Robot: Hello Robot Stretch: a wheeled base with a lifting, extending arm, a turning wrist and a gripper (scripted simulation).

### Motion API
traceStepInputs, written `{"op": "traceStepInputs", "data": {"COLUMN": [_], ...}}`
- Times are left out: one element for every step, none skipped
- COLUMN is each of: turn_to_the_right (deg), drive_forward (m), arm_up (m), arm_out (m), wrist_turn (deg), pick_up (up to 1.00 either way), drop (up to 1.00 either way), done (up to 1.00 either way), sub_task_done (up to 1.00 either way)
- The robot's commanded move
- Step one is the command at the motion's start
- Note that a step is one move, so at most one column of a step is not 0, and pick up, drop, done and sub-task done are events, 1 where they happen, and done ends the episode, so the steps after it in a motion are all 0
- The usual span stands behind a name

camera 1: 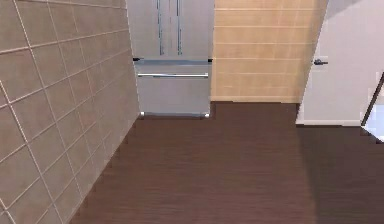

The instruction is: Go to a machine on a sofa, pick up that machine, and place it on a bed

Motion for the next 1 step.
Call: {"op": "traceStepInputs", "data": {"turn_to_the_right": [3.0], "drive_forward": [0.0], "arm_up": [0.0], "arm_out": [0.0], "wrist_turn": [0.0], "pick_up": [0.0], "drop": [0.0], "done": [0.0], "sub_task_done": [0.0]}}
